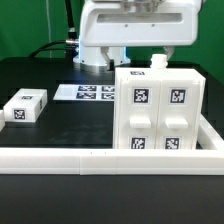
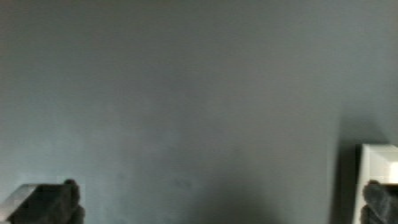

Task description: Assemble cabinet

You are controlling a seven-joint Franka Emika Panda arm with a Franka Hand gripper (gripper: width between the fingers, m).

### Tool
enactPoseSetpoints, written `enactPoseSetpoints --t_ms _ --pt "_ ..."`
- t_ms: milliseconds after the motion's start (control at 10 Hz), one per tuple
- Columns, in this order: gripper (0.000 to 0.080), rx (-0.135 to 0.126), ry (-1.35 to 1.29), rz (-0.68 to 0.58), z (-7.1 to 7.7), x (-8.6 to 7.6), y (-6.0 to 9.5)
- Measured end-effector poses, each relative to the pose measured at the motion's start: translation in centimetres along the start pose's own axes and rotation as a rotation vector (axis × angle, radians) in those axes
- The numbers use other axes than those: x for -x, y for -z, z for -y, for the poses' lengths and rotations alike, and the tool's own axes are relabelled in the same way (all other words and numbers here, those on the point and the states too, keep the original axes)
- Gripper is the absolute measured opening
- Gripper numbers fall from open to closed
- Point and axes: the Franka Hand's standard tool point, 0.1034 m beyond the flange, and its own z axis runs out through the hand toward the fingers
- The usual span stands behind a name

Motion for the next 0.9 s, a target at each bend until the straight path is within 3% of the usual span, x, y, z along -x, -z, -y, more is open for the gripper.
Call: enactPoseSetpoints --t_ms 200,300,600,800,900 --pt "0.0797 0.004 -0.035 0.01 -2.9 0.7 -0.2" --pt "0.0797 0.005 -0.031 0.01 -3.2 0.8 -0.3" --pt "0.0797 0.009 -0.016 0.014 -6.4 1.4 -0.4" --pt "0.0797 0.013 0.046 0.009 -11.6 3.4 -1.6" --pt "0.0797 0.013 0.031 0.015 -12.4 3.8 -1.9"
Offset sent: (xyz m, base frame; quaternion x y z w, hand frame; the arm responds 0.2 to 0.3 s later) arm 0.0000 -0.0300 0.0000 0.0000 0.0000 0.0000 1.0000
